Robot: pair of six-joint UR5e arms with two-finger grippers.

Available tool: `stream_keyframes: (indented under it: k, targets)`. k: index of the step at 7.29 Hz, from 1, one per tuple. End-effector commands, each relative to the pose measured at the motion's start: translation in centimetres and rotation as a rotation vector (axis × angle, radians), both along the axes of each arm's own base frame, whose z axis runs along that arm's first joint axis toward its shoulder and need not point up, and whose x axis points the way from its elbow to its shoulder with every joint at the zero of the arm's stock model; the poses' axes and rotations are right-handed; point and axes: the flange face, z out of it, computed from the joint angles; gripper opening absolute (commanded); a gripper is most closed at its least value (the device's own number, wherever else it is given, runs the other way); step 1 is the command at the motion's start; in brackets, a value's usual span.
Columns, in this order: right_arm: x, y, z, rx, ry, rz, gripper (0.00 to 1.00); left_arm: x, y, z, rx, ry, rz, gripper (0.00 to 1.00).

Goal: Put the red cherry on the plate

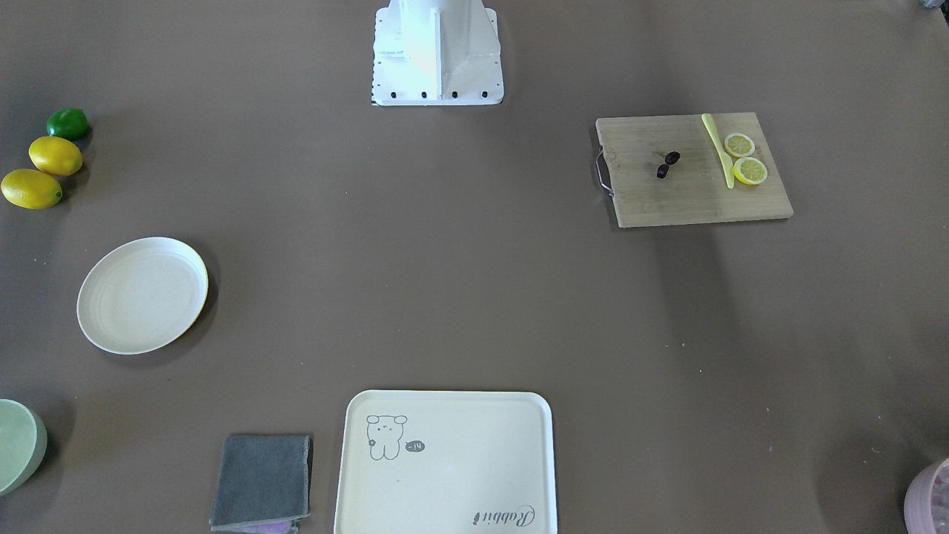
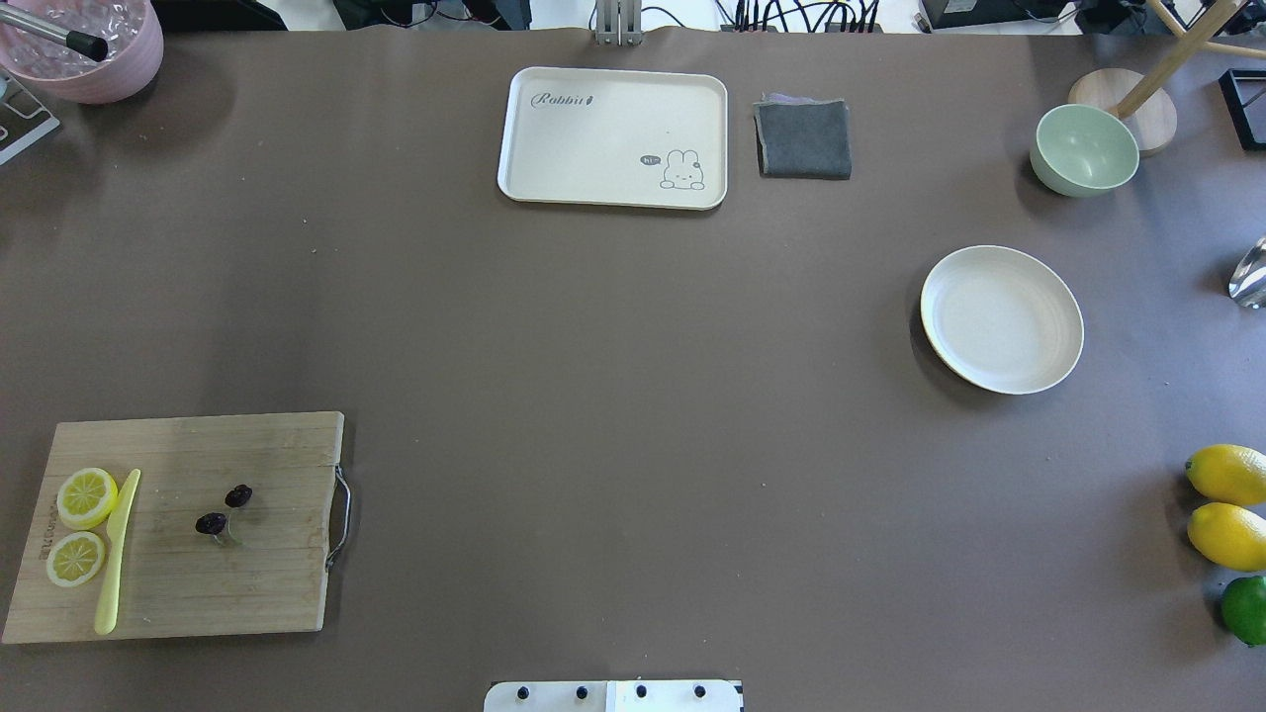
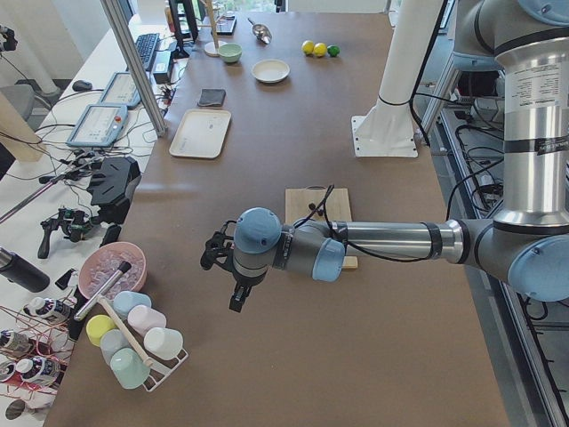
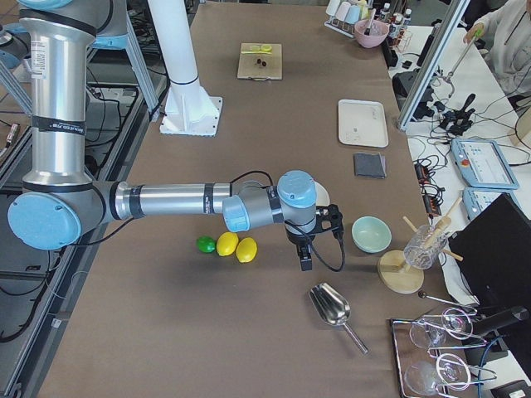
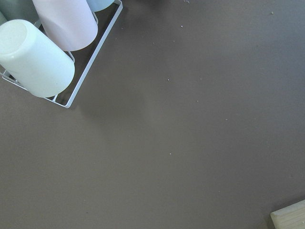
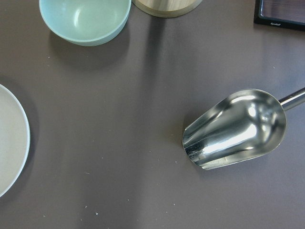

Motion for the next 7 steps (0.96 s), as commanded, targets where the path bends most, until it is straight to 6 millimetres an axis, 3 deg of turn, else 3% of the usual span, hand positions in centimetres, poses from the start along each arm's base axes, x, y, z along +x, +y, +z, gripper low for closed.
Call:
stream_keyframes:
  k: [1, 5, 7]
  targets:
    - [0.0, 0.2, 0.2, -0.004, 0.000, 0.000, 1.00, 0.0, 0.3, 0.0, 0.021, -0.006, 0.003, 0.98]
    - [0.0, 0.3, 0.1, -0.003, 0.000, 0.000, 1.00, 0.2, 0.5, 0.8, 0.011, -0.007, 0.007, 0.98]
    - [0.0, 0.2, 0.0, -0.001, 0.000, 0.001, 1.00, 0.3, 0.4, -0.2, 0.032, -0.007, 0.010, 0.98]
